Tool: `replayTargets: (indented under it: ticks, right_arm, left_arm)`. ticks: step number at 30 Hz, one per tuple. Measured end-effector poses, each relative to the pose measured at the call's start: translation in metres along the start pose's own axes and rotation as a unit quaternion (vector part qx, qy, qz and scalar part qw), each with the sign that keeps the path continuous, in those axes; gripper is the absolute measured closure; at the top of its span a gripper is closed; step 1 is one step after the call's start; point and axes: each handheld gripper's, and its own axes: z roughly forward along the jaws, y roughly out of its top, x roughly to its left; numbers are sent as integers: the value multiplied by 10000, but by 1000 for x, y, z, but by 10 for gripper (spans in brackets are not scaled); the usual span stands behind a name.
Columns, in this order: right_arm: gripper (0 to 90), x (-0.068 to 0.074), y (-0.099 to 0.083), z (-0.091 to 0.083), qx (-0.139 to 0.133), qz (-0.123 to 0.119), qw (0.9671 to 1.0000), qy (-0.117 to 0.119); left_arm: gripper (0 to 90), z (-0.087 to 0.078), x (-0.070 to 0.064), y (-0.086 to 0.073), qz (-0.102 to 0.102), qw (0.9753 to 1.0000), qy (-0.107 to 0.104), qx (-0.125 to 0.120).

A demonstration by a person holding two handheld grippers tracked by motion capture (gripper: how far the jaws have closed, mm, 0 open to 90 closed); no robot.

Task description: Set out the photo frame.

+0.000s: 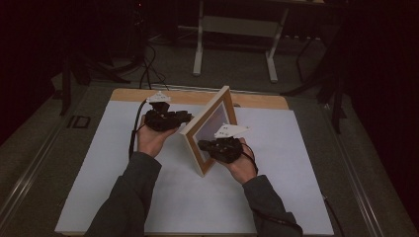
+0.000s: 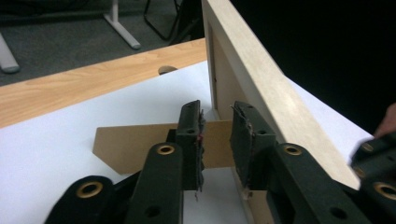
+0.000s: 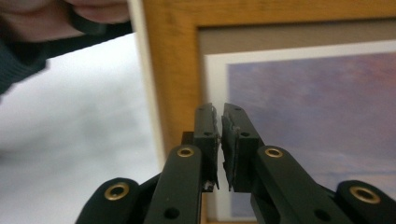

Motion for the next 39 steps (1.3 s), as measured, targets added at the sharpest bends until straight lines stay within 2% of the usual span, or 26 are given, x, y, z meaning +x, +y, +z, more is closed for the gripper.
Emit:
replayTargets:
  ticks: [2, 4, 6, 7, 9, 11, 18, 20, 21, 24, 27, 32, 35, 39]
  right_arm:
    - [802, -5, -2, -4, -8, 67, 9999, -80]
    - [785, -8, -3, -8, 7, 68, 9999, -141]
    - [772, -10, -3, -9, 8, 83, 9998, -166]
    - [760, -12, -4, -11, 15, 100, 9997, -209]
    - [731, -18, -6, -16, 35, 162, 9994, -306]
    - [720, -22, -7, -19, 55, 209, 9991, -357]
    - [706, -31, -11, -26, 126, 282, 9983, -485]
    - [703, -33, -12, -28, 146, 289, 9982, -500]
    - [701, -34, -12, -29, 150, 291, 9981, -514]
    - [700, -37, -13, -31, 163, 302, 9978, -566]
    - [699, -40, -14, -35, 183, 303, 9975, -604]
    - [699, -47, -15, -40, 181, 339, 9969, -691]
    - [699, -52, -14, -43, 169, 349, 9964, -750]
    - [698, -55, -13, -45, 178, 349, 9961, -796]
  left_arm:
    - [672, -7, -3, 1, -7, 10000, 0, -94]
    - [646, -17, -7, 3, -106, 9998, -18, -193]
    - [627, -20, -9, 3, -137, 9996, -69, -222]
    - [608, -25, -14, 3, -192, 9994, -84, -259]
    - [551, -29, -20, 2, -152, 9995, -42, -264]
    - [505, -30, -26, 0, -41, 9997, 68, -215]
    - [451, -27, -41, -11, -31, 9996, 256, -102]
    - [442, -24, -45, -15, -104, 9996, 255, -97]
    - [442, -23, -46, -18, -105, 9995, 274, -90]
    - [456, -18, -49, -25, 3, 9987, 513, -14]
    - [555, -16, -49, -28, -37, 9994, 342, -51]
    - [610, -13, -55, -29, 102, 9987, 495, 26]
    - [656, -12, -58, -31, 106, 9987, 504, 45]
    - [675, -11, -61, -33, 87, 9980, 621, 37]
